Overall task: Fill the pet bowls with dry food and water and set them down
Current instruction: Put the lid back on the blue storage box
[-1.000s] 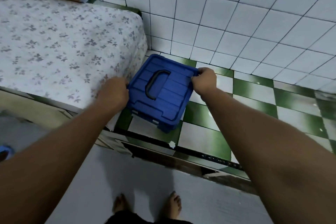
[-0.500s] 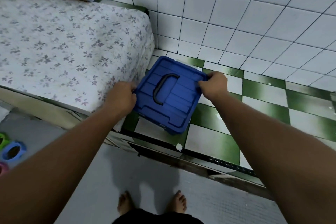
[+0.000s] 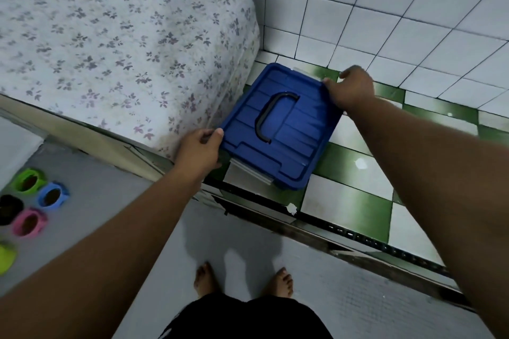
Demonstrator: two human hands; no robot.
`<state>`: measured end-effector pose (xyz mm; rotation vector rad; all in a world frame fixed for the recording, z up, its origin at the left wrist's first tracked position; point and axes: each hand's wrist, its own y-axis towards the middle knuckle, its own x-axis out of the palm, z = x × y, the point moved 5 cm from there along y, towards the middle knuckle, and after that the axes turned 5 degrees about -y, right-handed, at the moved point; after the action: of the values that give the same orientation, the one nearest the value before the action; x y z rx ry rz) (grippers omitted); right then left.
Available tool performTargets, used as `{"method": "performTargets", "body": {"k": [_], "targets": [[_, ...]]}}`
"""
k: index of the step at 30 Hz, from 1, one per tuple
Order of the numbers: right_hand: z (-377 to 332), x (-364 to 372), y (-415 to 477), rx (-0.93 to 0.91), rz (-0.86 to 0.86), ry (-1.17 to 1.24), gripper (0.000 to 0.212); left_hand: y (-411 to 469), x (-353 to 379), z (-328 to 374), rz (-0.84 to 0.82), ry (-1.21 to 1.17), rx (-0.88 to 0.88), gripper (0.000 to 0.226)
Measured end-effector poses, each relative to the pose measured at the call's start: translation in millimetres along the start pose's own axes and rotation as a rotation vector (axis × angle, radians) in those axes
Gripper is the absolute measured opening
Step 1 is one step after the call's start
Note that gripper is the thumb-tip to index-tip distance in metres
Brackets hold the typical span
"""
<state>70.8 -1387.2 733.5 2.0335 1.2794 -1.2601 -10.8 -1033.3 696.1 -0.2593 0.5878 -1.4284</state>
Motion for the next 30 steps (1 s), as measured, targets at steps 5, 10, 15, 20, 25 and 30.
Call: {"method": "performTargets", "body": {"k": [5, 10, 15, 20, 25, 30], "targets": [[-27, 12, 8, -0.098, -0.148, 0.01, 0.058, -32, 16, -29, -0.143, -0.409, -0.284, 0.031], [-29, 20, 10, -0.104, -0.22, 0.023, 0.053, -42, 24, -33, -0.264, -0.51, -0.296, 0.041], [-32, 18, 6, -0.167, -0.218, 0.008, 0.042, -41, 22, -34, -0.304, -0.473, -0.259, 0.057], [-34, 17, 0, -0.184, -0.155, 0.047, 0.032, -35, 28, -40, -0.295, -0.55, -0.265, 0.035], [-32, 21, -1, -0.145, -0.103, 0.111, 0.027, -33, 38, -48, -0.346, -0.594, -0.254, 0.007], [-32, 22, 2, -0.106, -0.106, 0.125, 0.026, -31, 40, -50, -0.402, -0.637, -0.187, 0.019]]}}
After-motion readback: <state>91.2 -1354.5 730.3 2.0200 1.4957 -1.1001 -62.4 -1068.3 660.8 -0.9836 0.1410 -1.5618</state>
